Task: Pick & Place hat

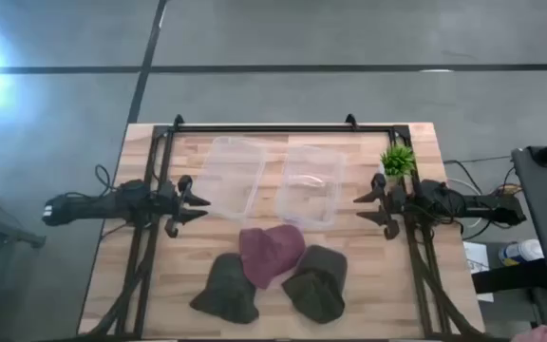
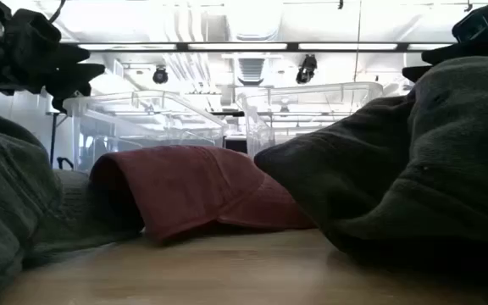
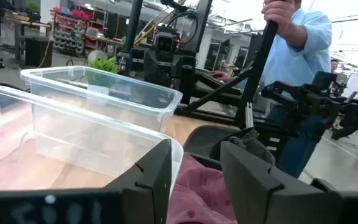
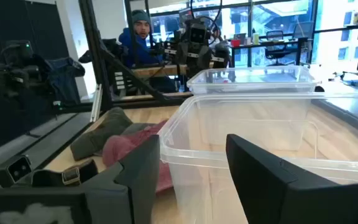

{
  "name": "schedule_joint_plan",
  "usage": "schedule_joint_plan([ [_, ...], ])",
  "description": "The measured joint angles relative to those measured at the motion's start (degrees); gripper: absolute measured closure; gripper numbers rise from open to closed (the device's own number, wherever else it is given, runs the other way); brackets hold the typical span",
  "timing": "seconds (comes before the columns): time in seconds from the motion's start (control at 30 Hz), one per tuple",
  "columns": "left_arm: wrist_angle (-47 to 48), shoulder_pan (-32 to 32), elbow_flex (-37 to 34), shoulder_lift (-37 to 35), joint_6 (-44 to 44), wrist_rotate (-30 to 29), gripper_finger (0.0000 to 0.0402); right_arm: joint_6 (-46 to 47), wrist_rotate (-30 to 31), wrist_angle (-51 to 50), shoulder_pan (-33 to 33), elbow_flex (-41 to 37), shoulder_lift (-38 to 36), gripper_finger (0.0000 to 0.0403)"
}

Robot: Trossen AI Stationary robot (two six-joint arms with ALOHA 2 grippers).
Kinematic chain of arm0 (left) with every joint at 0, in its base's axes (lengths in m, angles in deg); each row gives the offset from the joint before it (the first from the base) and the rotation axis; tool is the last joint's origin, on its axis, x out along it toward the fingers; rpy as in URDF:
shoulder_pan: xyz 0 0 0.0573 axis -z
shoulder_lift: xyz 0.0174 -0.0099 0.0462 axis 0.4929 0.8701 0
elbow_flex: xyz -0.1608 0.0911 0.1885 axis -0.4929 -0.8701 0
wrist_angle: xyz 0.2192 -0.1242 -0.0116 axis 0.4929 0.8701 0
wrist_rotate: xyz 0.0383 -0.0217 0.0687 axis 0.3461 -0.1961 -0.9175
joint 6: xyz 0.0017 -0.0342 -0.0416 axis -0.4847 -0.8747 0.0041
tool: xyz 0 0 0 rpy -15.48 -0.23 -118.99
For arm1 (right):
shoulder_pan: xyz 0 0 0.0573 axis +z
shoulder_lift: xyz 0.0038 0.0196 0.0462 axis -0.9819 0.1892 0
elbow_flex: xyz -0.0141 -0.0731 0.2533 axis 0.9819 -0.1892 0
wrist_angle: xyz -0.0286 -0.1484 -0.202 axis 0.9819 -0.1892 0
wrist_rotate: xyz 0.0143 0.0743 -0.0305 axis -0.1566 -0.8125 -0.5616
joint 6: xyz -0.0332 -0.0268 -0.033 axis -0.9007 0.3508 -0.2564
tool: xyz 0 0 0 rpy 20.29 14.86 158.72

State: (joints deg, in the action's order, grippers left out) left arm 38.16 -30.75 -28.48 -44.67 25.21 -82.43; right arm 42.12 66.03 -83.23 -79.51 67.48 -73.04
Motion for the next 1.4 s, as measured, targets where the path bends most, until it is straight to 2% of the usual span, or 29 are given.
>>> schedule_joint_plan([
  [1.03, 0.01, -0.02, 0.0, 0.0, 0.0, 0.0, 0.0269, -0.13, 0.02, 0.0, -0.01, 0.0, -0.02, 0.0223],
  [1.17, 0.0, -0.02, 0.0, 0.0, 0.0, 0.0, 0.0269, -7.21, 0.28, 0.95, -0.01, 0.0, 0.0, 0.0223],
  [1.4, -0.41, 0.0, -0.07, 0.01, 0.84, -0.76, 0.0269, 14.84, 0.04, 2.99, 0.01, 0.0, -0.06, 0.0223],
])
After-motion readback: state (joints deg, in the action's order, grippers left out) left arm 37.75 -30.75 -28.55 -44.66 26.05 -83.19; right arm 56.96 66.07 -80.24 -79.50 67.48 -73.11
